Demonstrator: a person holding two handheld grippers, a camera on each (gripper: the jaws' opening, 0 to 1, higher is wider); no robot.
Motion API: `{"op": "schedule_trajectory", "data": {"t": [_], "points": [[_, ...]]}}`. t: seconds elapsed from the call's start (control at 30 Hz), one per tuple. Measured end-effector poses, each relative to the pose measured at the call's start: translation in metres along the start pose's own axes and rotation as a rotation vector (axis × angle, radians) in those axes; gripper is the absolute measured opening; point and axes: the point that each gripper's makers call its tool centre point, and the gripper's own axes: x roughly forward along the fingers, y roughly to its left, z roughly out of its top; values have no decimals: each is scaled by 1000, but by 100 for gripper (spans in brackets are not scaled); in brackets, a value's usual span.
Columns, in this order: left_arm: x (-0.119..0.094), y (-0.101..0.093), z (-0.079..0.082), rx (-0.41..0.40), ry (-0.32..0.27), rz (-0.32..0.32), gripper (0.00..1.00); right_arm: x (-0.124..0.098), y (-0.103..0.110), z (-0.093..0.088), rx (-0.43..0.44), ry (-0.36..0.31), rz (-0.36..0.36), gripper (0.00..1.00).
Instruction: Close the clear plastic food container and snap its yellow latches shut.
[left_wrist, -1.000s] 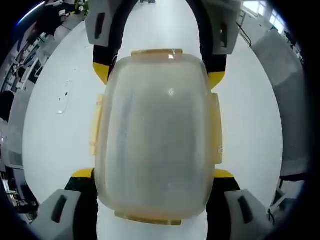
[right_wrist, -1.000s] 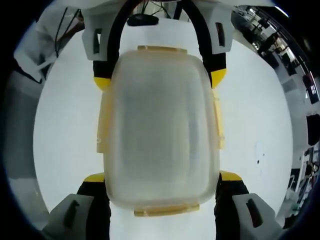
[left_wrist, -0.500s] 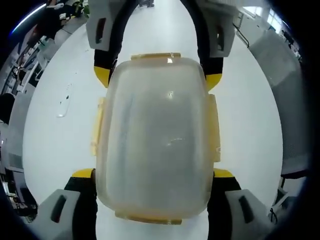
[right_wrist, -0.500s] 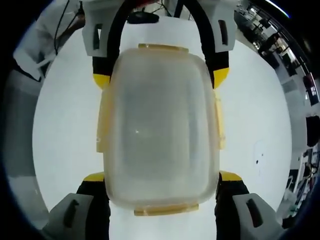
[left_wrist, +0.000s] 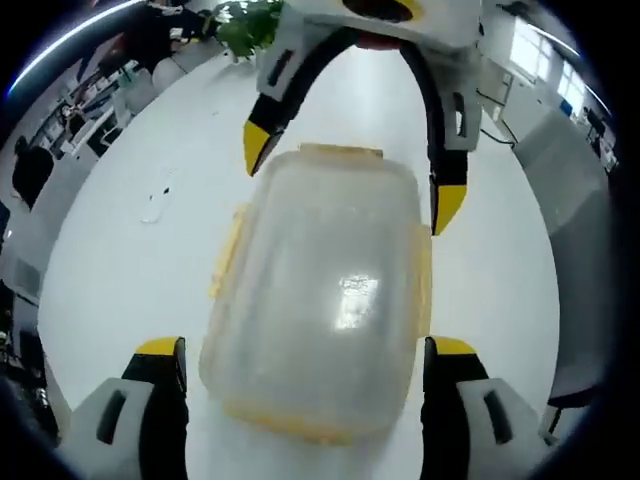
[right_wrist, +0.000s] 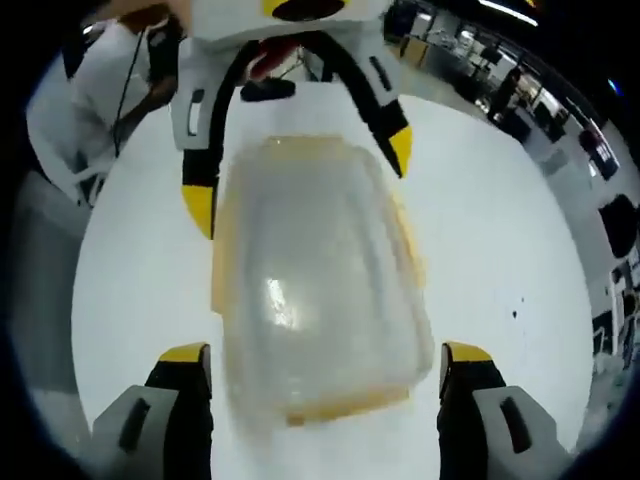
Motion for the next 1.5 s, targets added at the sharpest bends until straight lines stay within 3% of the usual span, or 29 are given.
{"op": "schedule_trajectory", "data": {"t": [0.07,0.13,0.23,0.27,0.37,0.47,0.63,0.73,0.83,0.9,1.5], "points": [[-4,1,-3,-43,-22,18,99,-6,2,0,64,-67,-3,93],[-8,0,1,-108,-87,30,99,-12,0,-6,82,-78,-35,94],[-12,-1,2,-209,-158,35,99,-21,1,-4,164,-150,-56,95],[-15,0,6,-227,-208,52,99,-23,2,-2,208,-191,-58,95],[-25,4,6,-284,-259,110,99,-30,-2,6,301,-285,-100,95],[-35,11,5,-366,-348,173,99,-40,-7,19,399,-409,-174,96],[-48,7,-4,-596,-512,193,99,-43,-2,20,482,-503,-268,98],[-55,6,-7,-631,-579,241,99,-50,0,22,505,-559,-328,98],[-54,-2,-10,-621,-588,250,99,-46,13,20,555,-545,-299,97],[-50,-7,-11,-635,-577,240,99,-47,17,22,530,-550,-303,97],[-61,-26,-22,-691,-587,244,96,-68,23,-3,588,-518,-321,94]]}}
